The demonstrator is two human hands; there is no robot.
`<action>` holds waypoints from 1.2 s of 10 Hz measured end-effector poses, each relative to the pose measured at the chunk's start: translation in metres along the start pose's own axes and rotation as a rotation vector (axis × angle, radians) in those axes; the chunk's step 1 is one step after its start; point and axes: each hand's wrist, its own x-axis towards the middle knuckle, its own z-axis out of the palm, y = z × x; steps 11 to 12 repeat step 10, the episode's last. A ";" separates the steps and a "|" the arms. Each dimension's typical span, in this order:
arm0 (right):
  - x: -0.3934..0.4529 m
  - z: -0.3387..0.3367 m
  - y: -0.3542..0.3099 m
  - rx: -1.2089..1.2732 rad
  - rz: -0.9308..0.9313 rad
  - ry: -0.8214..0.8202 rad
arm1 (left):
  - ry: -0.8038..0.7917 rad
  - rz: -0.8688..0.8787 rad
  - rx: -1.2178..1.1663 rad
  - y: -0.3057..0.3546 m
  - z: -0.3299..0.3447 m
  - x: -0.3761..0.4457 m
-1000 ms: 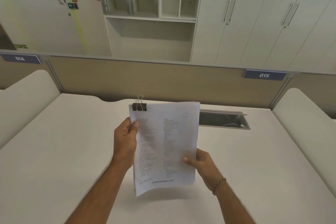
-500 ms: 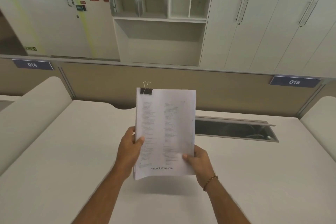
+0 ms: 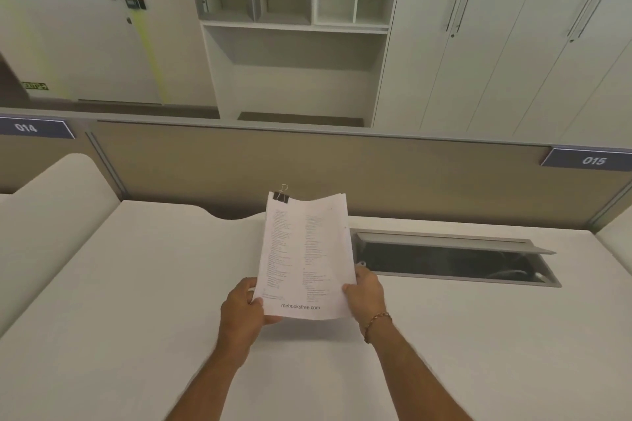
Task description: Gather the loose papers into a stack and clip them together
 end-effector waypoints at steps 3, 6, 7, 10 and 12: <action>0.030 0.017 0.013 -0.056 0.049 0.095 | -0.003 -0.027 0.121 -0.017 0.019 0.040; 0.035 0.024 0.026 -0.079 0.040 0.137 | 0.033 -0.037 0.206 -0.032 0.030 0.050; 0.034 0.027 0.026 -0.085 0.046 0.162 | 0.042 -0.027 0.214 -0.035 0.032 0.049; 0.027 0.020 0.028 -0.402 0.060 0.238 | 0.192 0.011 0.521 -0.034 0.030 0.041; 0.027 0.020 0.028 -0.402 0.060 0.238 | 0.192 0.011 0.521 -0.034 0.030 0.041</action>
